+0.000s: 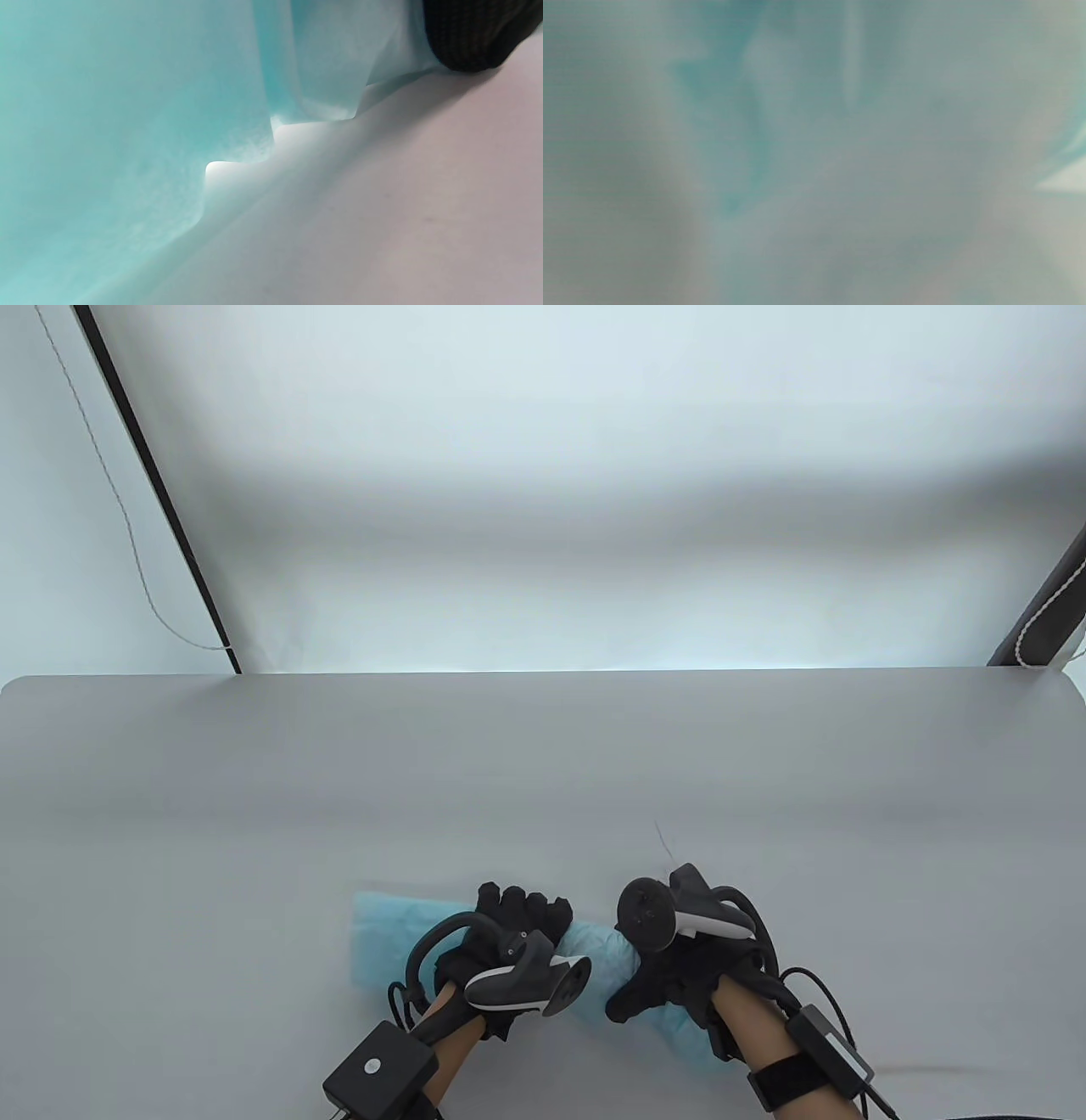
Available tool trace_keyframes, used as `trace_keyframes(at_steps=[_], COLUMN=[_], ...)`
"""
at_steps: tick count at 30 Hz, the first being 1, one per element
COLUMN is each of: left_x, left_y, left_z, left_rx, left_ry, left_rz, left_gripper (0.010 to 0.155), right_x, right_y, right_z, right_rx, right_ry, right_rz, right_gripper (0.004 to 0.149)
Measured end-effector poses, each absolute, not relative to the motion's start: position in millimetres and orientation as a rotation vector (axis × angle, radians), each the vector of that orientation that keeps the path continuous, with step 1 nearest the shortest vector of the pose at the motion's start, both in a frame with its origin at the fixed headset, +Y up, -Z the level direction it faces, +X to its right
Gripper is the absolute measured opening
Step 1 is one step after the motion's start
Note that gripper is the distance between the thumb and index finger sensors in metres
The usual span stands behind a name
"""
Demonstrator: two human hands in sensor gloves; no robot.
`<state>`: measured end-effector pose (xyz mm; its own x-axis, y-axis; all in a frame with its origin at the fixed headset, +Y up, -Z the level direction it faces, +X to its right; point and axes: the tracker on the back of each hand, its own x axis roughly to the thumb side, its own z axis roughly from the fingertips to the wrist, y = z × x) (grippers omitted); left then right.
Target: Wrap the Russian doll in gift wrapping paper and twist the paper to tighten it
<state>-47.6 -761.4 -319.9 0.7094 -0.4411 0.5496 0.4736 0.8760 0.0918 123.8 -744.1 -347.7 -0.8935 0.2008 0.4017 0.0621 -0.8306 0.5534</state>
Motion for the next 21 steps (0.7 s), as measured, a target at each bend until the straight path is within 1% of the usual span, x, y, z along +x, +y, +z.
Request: trace_keyframes(at_steps=[3,5,8,11,14,17,21], left_x=[-51.0,-52.7,-51.7,-54.6,-60.2,-67.0,-69.2], left_y=[-762.5,-761.4,-755.6,-753.8,-754.1,-756.4,-756.9], left_z=[-322.6,-325.4,-332.7,-335.6,-338.5,-343.5,-342.9], left_rx=[-0.070,-0.102,-0.252,-0.394,-0.480,-0.553,-0.566], left_ry=[-0.618,-0.618,-0.604,-0.584,-0.575,-0.557,-0.548], left_rz=[-0.441,-0.410,-0.366,-0.295,-0.242,-0.164,-0.149], left_gripper=[0.109,0.109,0.109,0.109,0.108,0.108,0.109], right_x=[118.0,116.0,115.0,111.0,105.8,103.0,104.5], right_y=[-740.5,-739.6,-738.7,-737.1,-737.0,-738.0,-739.3], right_z=[-341.1,-337.7,-335.6,-331.2,-324.6,-317.2,-317.5], right_rx=[0.713,0.724,0.775,0.828,0.925,1.062,1.093], right_ry=[0.886,0.834,0.753,0.743,0.617,0.377,0.273], right_rz=[2.948,2.990,3.075,3.128,3.195,3.280,3.248], right_gripper=[0.109,0.109,0.110,0.110,0.110,0.111,0.109])
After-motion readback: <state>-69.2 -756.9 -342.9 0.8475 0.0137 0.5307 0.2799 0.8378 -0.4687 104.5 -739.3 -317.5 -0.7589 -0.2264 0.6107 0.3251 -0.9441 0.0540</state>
